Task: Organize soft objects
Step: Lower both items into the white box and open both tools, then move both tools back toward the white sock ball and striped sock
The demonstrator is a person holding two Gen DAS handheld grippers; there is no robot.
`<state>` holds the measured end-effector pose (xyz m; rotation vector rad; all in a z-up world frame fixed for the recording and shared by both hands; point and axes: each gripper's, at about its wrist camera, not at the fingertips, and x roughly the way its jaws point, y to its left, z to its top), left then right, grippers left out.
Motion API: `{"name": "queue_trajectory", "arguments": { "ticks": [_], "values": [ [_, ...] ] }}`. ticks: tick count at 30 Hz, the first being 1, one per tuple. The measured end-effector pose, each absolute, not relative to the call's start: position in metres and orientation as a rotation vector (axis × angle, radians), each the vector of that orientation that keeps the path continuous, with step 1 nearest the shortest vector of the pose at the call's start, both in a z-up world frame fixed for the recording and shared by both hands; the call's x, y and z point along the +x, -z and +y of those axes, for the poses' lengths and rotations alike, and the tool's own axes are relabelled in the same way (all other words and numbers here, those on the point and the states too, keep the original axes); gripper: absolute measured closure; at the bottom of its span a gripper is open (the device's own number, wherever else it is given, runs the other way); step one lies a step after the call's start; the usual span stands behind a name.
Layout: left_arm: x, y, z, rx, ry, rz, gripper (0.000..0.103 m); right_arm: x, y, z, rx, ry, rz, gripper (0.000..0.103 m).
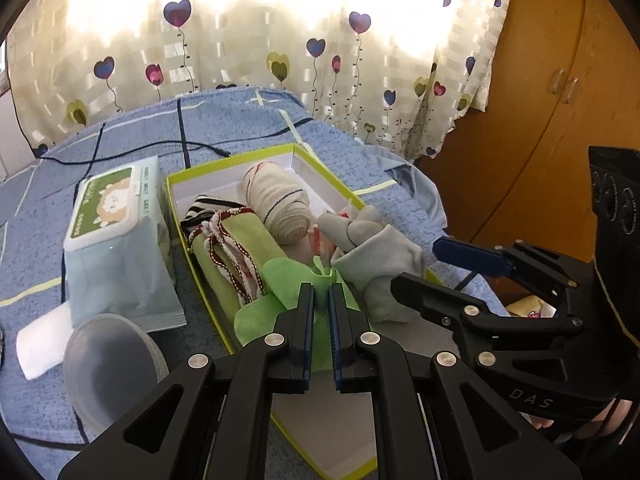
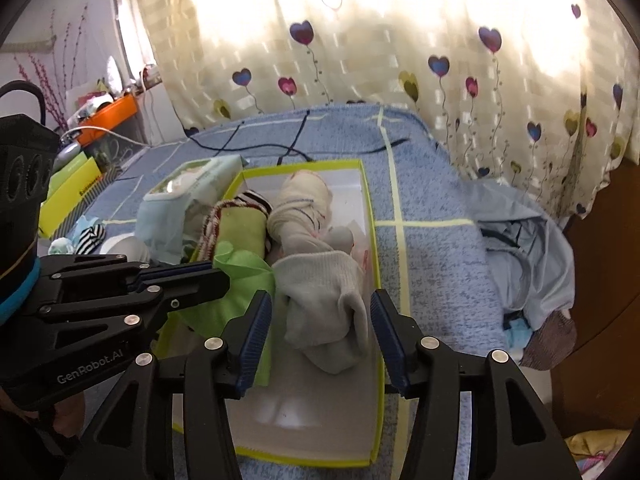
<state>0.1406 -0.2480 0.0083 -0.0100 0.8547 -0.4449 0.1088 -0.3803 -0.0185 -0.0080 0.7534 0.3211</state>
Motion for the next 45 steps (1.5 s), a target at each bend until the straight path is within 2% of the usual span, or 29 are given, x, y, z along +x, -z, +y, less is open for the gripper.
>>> {"name": "queue_trajectory", "arguments": {
  "ticks": [8,26,45],
  "values": [
    [0.122,-0.027,-0.242,-0.009,0.450,0.802,0.095,0.086,-0.001,-0.377,-0.036,-0.290,0.703,0.045],
    [0.084,-0.056,-0.214,0.003,0.394,0.721,0.095,0.054,-0.031,-0.346,-0.069,-0.327,0.635,0.042],
    [0.055,-0.070,-0.150,-0.037,0.254,0.653,0.095,0.039,-0.051,-0.289,-0.117,-0.404,0.601,0.040]
  ]
}}
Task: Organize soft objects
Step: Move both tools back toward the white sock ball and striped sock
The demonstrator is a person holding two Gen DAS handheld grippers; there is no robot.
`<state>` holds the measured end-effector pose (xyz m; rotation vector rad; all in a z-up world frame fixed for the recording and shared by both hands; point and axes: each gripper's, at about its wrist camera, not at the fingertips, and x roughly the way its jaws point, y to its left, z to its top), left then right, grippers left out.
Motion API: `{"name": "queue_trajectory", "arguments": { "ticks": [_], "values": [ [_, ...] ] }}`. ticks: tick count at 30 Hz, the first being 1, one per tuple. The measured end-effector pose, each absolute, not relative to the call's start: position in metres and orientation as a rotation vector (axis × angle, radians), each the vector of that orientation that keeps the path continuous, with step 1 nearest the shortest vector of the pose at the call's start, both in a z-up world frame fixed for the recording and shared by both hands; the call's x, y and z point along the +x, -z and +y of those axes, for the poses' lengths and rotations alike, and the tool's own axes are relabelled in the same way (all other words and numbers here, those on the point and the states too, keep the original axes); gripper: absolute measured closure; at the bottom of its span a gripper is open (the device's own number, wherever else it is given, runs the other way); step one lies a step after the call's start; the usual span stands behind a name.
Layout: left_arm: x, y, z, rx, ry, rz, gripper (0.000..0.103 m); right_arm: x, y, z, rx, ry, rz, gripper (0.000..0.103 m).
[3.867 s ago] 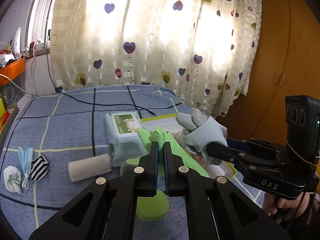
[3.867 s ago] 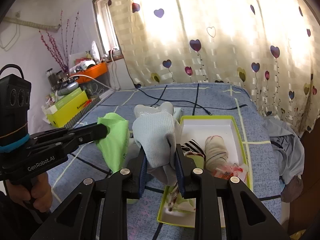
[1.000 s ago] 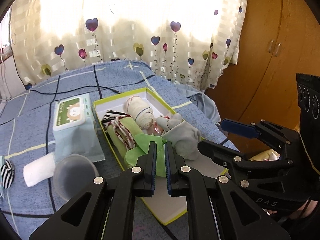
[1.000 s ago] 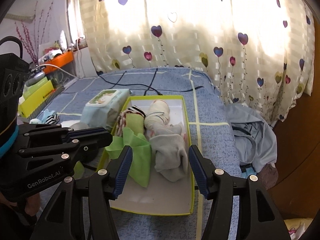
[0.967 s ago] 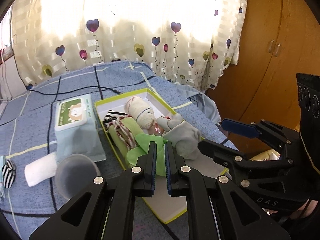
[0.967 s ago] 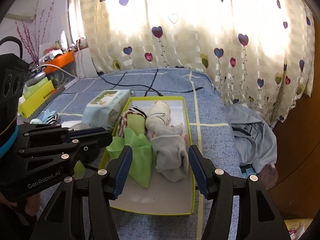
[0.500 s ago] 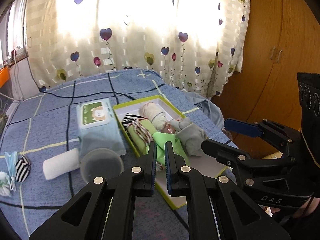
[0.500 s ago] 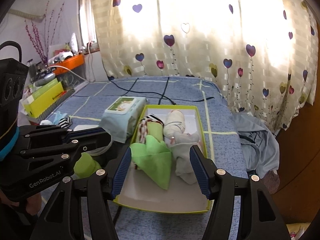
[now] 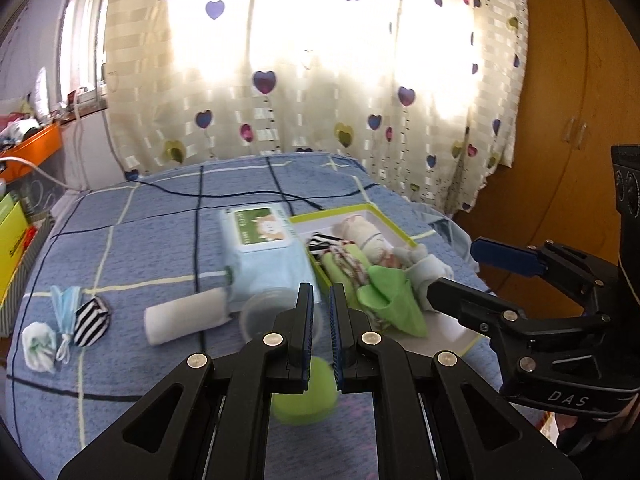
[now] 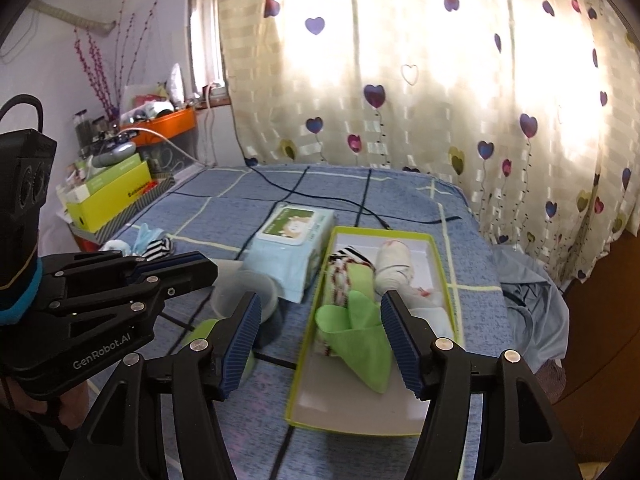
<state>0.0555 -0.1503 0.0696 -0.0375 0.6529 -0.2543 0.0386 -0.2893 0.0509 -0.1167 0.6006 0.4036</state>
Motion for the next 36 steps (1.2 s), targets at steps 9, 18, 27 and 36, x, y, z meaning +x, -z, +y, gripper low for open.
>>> {"name": "queue_trajectory", "arguments": {
  "ticks": [9,18,27,36],
  "values": [
    [0.048,-0.064,-0.111,-0.077,0.183,0.656,0.095,0.039,-0.052,-0.251,-0.148,-0.462,0.604,0.040],
    [0.051,-0.053,-0.083,-0.110,0.146,0.681,0.095,0.045,-0.046,-0.221,-0.171,-0.504,0.628,0.039],
    [0.053,-0.027,-0.058,-0.152,0.125,0.742,0.095,0.054,-0.029,-0.200,-0.164,-0.543,0.673,0.039],
    [0.052,-0.017,-0.025,-0.211,0.091,0.751,0.095,0.057,-0.025,-0.184,-0.173,-0.574,0.684,0.039]
  ]
}}
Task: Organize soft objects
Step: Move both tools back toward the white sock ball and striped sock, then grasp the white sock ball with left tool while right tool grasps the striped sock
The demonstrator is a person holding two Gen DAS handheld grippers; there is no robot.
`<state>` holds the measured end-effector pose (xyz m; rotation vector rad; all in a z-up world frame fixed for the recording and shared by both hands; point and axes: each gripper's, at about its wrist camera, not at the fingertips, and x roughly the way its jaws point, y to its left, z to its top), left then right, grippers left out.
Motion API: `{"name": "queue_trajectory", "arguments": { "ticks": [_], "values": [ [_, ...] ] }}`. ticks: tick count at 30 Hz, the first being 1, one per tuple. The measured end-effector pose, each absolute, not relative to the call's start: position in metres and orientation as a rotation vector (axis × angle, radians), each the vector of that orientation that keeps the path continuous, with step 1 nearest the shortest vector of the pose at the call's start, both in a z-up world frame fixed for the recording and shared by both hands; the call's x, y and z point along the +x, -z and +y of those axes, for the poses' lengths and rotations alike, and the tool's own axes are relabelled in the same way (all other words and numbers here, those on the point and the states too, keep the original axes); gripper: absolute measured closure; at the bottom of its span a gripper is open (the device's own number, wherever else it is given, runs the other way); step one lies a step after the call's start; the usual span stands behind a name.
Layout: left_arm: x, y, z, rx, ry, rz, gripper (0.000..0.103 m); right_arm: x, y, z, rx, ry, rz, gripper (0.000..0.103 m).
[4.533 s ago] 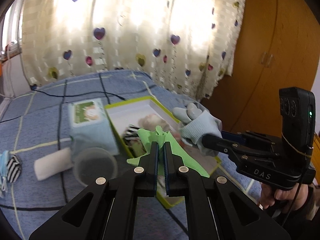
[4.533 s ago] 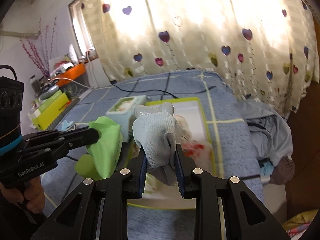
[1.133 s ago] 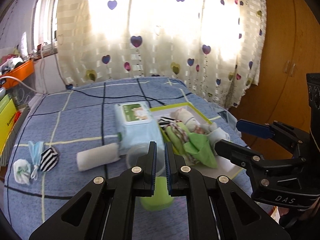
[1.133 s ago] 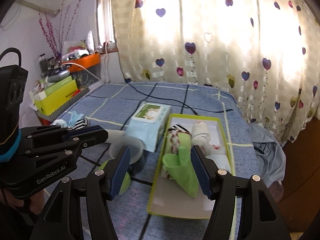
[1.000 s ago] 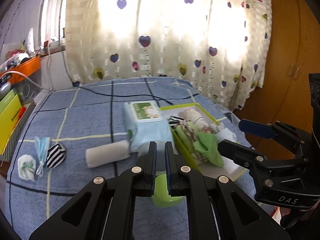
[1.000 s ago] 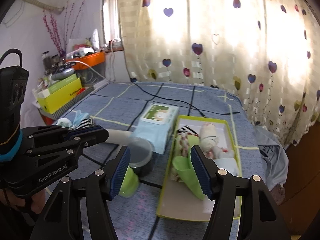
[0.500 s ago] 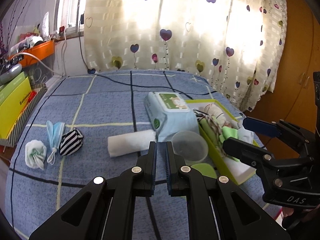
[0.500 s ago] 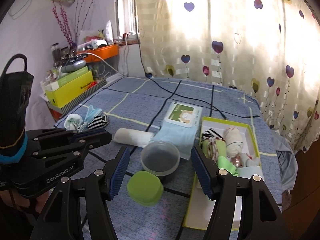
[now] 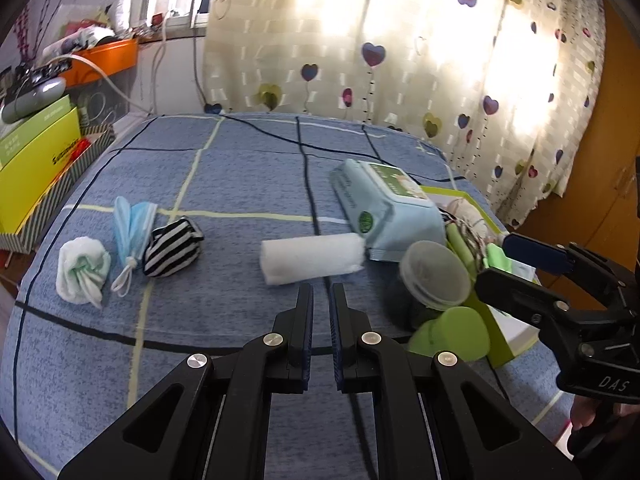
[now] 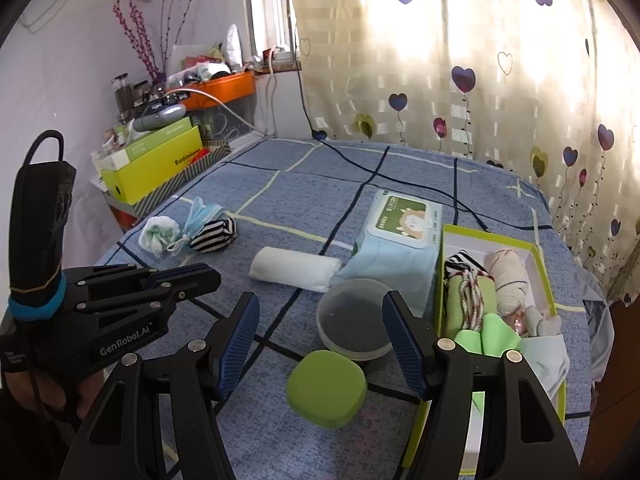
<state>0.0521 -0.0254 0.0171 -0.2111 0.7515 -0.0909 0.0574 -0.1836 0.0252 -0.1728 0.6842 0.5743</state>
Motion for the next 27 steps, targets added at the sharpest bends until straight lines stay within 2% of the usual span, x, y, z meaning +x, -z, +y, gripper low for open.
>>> {"name": "queue_trajectory", "arguments": {
  "ticks": [16,17,20,22,24,27],
  "values": [
    [0.042,-0.007,0.062,-0.310,-0.077,0.733,0.095,0.071,-0.015,-0.134,-0.194,-0.670,0.722,0.039],
    [0.041,-0.006,0.068,-0.313,-0.093,0.731,0.093,0.072,-0.014,-0.128,-0.195,-0.681,0.726,0.039],
    [0.039,-0.005,0.089,-0.326,-0.136,0.720,0.078,0.075,-0.012,-0.115,-0.199,-0.703,0.732,0.039],
    [0.037,-0.005,0.100,-0.331,-0.162,0.711,0.073,0.078,-0.010,-0.105,-0.197,-0.718,0.741,0.039],
    [0.038,-0.003,0.112,-0.337,-0.190,0.706,0.063,0.082,-0.007,-0.094,-0.195,-0.735,0.754,0.039],
    [0.040,0.001,0.128,-0.351,-0.217,0.708,0.061,0.089,-0.002,-0.078,-0.189,-0.755,0.770,0.039]
  ]
}}
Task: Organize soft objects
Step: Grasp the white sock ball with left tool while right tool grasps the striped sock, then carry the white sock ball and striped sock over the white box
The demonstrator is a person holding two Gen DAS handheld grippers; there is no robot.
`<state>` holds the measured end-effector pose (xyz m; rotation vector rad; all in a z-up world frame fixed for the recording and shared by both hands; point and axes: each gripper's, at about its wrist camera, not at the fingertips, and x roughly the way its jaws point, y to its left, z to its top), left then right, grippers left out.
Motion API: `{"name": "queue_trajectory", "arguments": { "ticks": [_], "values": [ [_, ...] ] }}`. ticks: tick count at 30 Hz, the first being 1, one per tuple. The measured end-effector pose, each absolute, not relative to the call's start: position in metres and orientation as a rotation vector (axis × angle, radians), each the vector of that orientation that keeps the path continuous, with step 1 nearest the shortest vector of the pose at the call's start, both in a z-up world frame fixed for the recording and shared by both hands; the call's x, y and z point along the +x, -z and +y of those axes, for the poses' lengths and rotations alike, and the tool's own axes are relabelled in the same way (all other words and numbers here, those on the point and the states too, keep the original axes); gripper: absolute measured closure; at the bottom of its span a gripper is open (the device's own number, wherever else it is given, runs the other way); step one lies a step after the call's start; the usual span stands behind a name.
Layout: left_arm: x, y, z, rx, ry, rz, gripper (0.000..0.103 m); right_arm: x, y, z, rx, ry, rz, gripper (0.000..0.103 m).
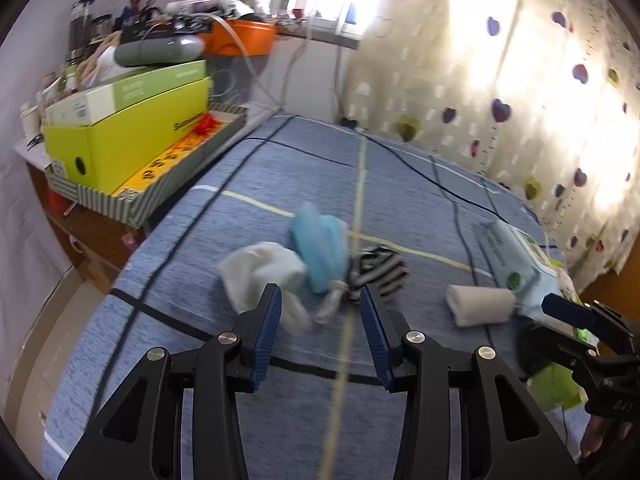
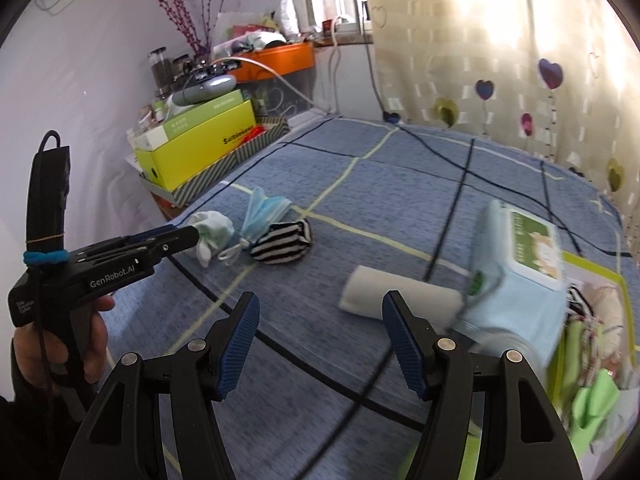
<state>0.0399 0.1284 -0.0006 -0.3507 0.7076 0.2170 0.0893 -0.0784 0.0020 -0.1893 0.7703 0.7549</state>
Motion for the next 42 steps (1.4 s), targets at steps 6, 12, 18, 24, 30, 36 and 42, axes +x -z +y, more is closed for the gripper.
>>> {"name": "queue_trajectory", "arguments": {
  "ticks": [6,12,18,24,30,36,42],
  "values": [
    [0.052,0.017,0.158,-0.381,-0.262,0.738,0.061,0.109,0.013,-0.046,-0.149,-0.782,0.823,0.038],
    [0.064,0.031,0.172,-0.417,-0.222,0.760,0.050,0.135,0.035,-0.016,-0.090,-0.790,0.889,0.037],
    [0.076,0.044,0.175,-0.460,-0.174,0.799,0.050,0.159,0.049,0.007,-0.061,-0.772,0.930,0.037],
    [0.078,0.048,0.180,-0.494,-0.154,0.784,0.050,0.174,0.061,0.027,-0.064,-0.771,0.960,0.041],
    [0.078,0.048,0.179,-0.513,-0.139,0.777,0.062,0.176,0.072,0.033,-0.088,-0.774,0.982,0.085],
    [0.073,0.039,0.171,-0.451,-0.170,0.762,0.074,0.165,0.061,0.027,-0.093,-0.786,0.951,0.088],
    [0.057,0.017,0.158,-0.389,-0.212,0.712,0.075,0.145,0.040,0.012,-0.095,-0.799,0.890,0.088]
  ]
}}
